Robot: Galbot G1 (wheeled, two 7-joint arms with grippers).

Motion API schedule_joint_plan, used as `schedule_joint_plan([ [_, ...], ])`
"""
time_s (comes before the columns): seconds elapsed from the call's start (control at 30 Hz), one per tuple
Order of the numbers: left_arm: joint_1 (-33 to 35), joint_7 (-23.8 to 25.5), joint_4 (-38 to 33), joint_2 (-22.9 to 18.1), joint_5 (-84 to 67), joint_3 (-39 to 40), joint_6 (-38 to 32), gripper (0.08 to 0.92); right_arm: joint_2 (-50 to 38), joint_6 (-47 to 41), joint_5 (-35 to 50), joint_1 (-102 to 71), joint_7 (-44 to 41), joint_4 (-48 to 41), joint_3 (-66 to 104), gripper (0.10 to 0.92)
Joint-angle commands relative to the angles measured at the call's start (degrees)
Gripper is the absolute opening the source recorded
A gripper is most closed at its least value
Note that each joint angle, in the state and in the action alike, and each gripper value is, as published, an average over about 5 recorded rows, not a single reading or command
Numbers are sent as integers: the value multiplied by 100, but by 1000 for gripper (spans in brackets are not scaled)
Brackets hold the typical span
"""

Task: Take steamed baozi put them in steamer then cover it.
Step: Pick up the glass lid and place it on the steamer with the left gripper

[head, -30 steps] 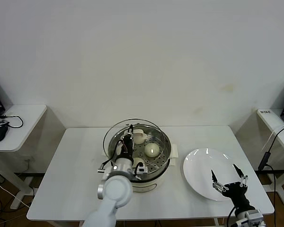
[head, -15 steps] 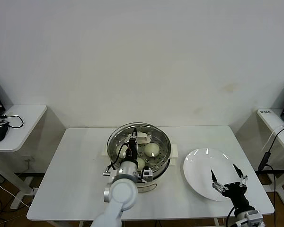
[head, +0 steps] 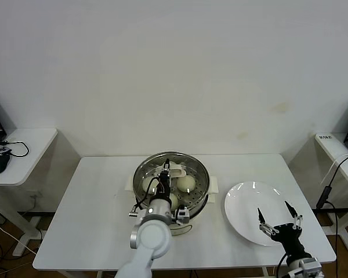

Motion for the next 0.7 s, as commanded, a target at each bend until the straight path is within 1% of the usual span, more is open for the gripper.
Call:
schedule_joint_plan([
  [0.03,10,0,50,-38,0,12,-5,137,3,4,1,-2,-1,-3,2,823],
  [0.43,88,-80,-157,-20,-204,32,-11,141,22,9,-40,-20,-7,12,-38,823],
  [0.53,149,-102,-329,41,-292,45,-6,189,32,7,-52,-25,-5,25,-51,823],
  [0.7,378,-109,-743,233,-478,66,-7,332,47,2,-66,-55,-2,49,-53,823],
])
